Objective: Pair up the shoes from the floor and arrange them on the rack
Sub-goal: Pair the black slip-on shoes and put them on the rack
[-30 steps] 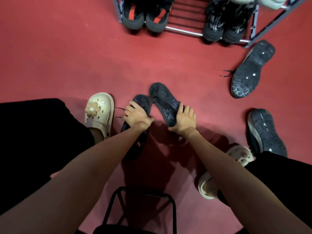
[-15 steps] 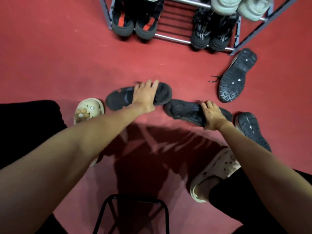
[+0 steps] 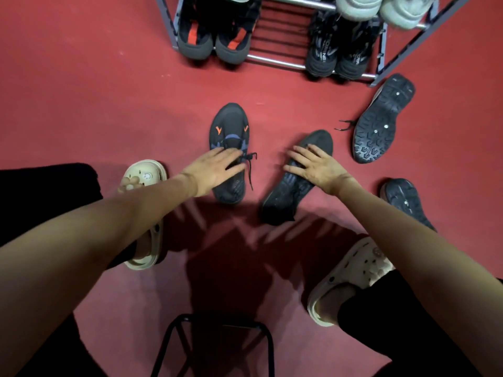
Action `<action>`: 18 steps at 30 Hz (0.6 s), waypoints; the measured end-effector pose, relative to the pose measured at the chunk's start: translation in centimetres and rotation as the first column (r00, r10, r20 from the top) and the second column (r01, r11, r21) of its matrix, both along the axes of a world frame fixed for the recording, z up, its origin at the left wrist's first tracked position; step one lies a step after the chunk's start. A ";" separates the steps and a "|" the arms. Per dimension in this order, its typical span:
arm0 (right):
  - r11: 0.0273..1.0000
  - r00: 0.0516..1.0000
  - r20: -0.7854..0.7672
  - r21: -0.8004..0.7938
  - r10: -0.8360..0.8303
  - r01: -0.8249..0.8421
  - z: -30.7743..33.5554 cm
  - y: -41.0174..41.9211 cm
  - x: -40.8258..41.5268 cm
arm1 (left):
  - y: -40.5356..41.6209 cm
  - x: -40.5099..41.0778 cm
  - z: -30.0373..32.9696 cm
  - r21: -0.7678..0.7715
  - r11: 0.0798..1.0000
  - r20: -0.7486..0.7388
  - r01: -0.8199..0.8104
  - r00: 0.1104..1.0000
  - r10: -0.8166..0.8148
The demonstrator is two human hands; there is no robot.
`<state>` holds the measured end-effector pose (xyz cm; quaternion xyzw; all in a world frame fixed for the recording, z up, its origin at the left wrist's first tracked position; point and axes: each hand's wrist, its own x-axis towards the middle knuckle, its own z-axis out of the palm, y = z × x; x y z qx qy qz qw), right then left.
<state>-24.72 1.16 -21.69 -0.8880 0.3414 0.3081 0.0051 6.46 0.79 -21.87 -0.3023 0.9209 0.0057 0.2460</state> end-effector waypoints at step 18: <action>-0.126 -0.293 0.265 0.507 -0.919 0.853 -2.6 6.2 7.9 | 1.3 -3.0 -1.9 0.646 -0.314 0.241 -0.696 -0.204 0.949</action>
